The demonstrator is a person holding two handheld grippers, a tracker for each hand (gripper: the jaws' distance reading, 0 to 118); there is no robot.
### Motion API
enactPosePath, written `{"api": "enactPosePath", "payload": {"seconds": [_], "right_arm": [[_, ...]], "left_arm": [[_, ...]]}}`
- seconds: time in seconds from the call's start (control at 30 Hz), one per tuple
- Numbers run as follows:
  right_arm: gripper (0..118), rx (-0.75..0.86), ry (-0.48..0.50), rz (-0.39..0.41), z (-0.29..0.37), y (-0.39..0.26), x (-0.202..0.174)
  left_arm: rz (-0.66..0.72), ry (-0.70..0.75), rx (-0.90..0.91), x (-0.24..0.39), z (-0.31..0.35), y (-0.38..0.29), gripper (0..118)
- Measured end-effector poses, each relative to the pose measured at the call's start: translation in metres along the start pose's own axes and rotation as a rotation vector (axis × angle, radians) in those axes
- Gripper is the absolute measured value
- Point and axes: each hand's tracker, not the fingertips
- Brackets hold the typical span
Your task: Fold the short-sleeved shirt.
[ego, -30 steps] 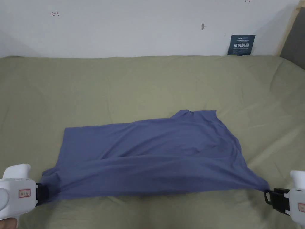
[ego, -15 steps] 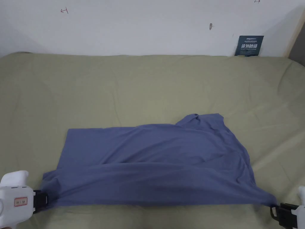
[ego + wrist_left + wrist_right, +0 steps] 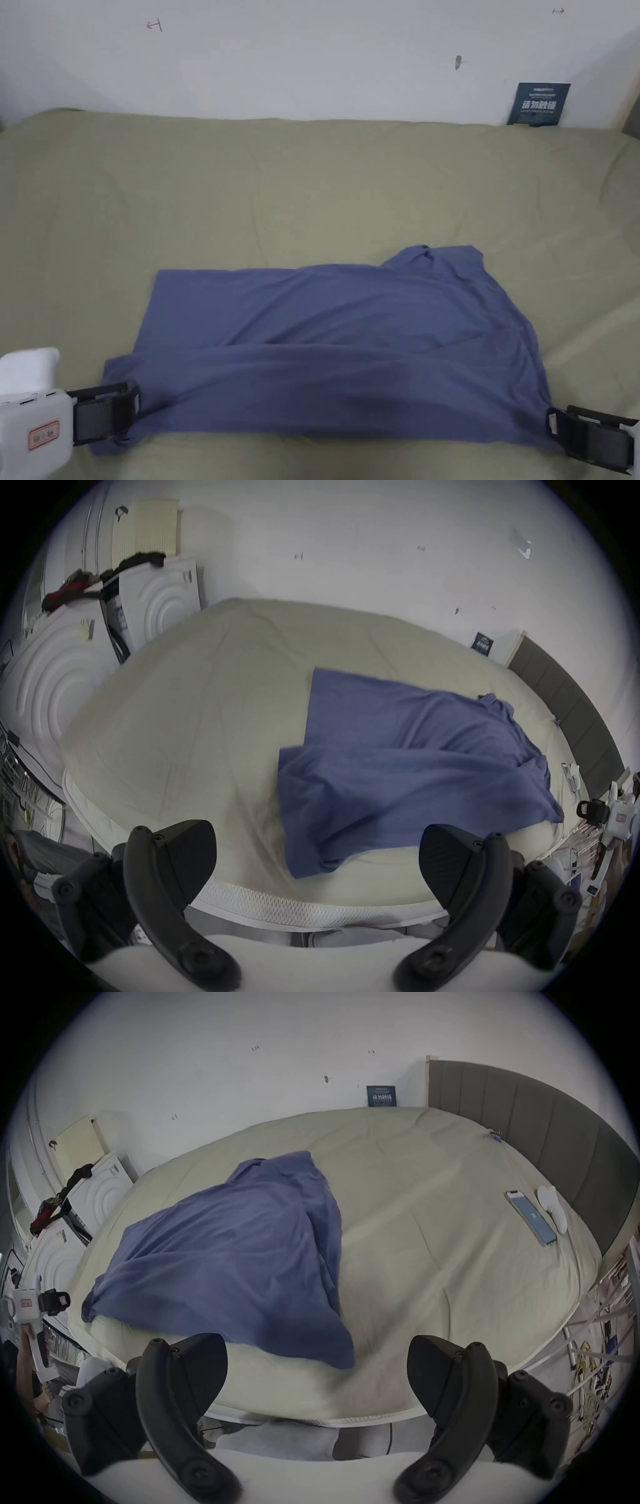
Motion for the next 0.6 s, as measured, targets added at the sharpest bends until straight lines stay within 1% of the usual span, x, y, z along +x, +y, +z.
{"api": "enactPosePath", "payload": {"seconds": [0.03,0.07,0.1,0.13,0.17,0.23,0.27,0.33,0.47,0.5,0.6], "right_arm": [[63,0.026,0.008,0.003,0.003,0.003,-0.004],[52,0.051,0.009,0.002,0.005,0.005,-0.007],[52,0.058,0.022,0.005,0.004,0.008,-0.01],[15,0.057,0.011,0.006,0.003,0.014,-0.017],[2,0.085,-0.011,0.008,0.003,0.017,-0.022],[2,0.065,0.032,0.019,-0.002,0.028,-0.028],[2,0.062,0.035,0.008,-0.008,0.032,-0.028],[2,0.058,0.028,0.034,-0.02,0.044,-0.033],[2,0.046,0.044,0.029,-0.048,0.07,-0.036],[2,0.041,0.047,0.023,-0.057,0.078,-0.036],[2,0.041,0.034,0.046,-0.078,0.096,-0.041]], "left_arm": [[-0.002,0.001,0.021,0.002,0.004,0.002,95],[-0.006,-0.008,0.041,0.003,0.006,0.004,87],[0.004,-0.016,0.042,0.003,0.005,0.008,87],[0.013,-0.02,0.041,0.004,0.003,0.012,50],[0.014,-0.024,0.033,0.004,-0.004,0.017,0],[0.024,-0.017,0.039,0.005,-0.016,0.032,0],[0.023,-0.024,0.031,0.005,-0.021,0.037,0],[0.032,-0.027,0.029,0.007,-0.037,0.054,0],[0.027,-0.036,-0.006,0.011,-0.08,0.093,0],[0.023,-0.033,-0.015,0.01,-0.063,0.076,0],[0.021,-0.036,-0.066,0.01,-0.063,0.074,0]]}}
